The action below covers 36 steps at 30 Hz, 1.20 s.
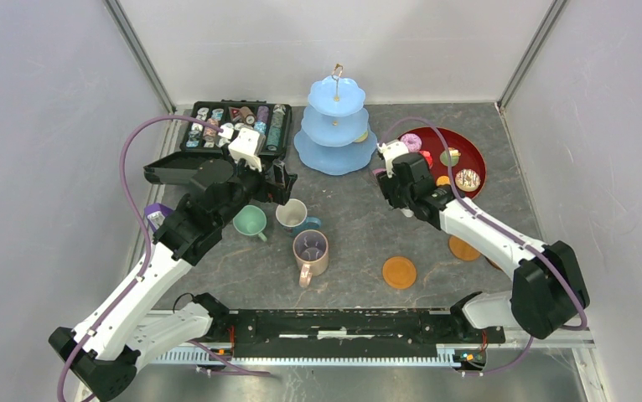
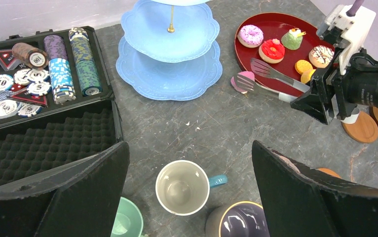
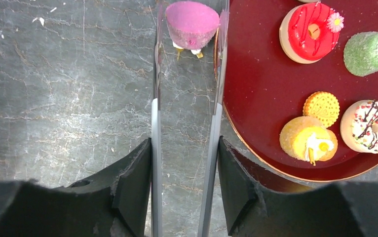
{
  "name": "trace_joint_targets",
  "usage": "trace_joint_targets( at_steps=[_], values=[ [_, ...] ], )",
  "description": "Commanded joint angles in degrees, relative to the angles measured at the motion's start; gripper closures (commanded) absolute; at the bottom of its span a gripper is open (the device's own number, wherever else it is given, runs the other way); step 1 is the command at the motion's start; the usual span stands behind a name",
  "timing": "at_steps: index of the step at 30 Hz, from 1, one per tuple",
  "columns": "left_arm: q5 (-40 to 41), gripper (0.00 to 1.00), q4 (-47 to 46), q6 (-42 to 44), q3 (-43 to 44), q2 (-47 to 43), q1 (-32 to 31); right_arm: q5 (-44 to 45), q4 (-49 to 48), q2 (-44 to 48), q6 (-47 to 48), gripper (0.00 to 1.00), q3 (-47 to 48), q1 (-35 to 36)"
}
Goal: Serve the afternoon tea
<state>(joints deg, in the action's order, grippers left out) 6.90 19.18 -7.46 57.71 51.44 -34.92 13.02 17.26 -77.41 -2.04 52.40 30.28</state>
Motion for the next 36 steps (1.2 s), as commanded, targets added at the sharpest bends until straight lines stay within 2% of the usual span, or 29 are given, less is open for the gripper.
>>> trace_joint_targets(
  at_steps=[1, 8, 20, 23, 27, 29, 36],
  values=[
    [-0.4, 0.01, -2.2, -0.2, 0.4, 0.0, -0.3, 0.7, -2.5, 1.6, 0.7, 0.45, -0.9, 0.1],
    [-0.4, 0.01, -2.1, -0.2, 0.4, 0.1, -0.3, 0.6, -4.2, 0.9, 0.8, 0.43, -1.8, 0.1],
    [-0.3, 0.01, -2.1, -0.1, 0.4, 0.3, -0.3, 2.3, -5.7, -2.8, 0.7, 0.45, 0.2, 0.2],
    [-0.3, 0.01, -2.1, -0.1, 0.4, 0.2, -0.3, 3.3, -5.7, -3.0, 0.6, 0.50, 0.6, 0.4],
    [-0.2, 0.01, -2.1, -0.1, 0.3, 0.3, -0.2, 4.2, -5.7, -2.2, 0.6, 0.66, 1.1, 0.7],
    [-0.2, 0.01, -2.1, -0.1, 0.3, 0.3, -0.2, 4.2, -6.2, -1.0, 0.5, 0.71, 0.9, 0.9],
    [-0.4, 0.01, -2.1, -0.1, 0.4, 0.4, -0.2, 4.2, -5.4, 1.7, 0.4, 0.78, 1.8, 1.0]
  ],
)
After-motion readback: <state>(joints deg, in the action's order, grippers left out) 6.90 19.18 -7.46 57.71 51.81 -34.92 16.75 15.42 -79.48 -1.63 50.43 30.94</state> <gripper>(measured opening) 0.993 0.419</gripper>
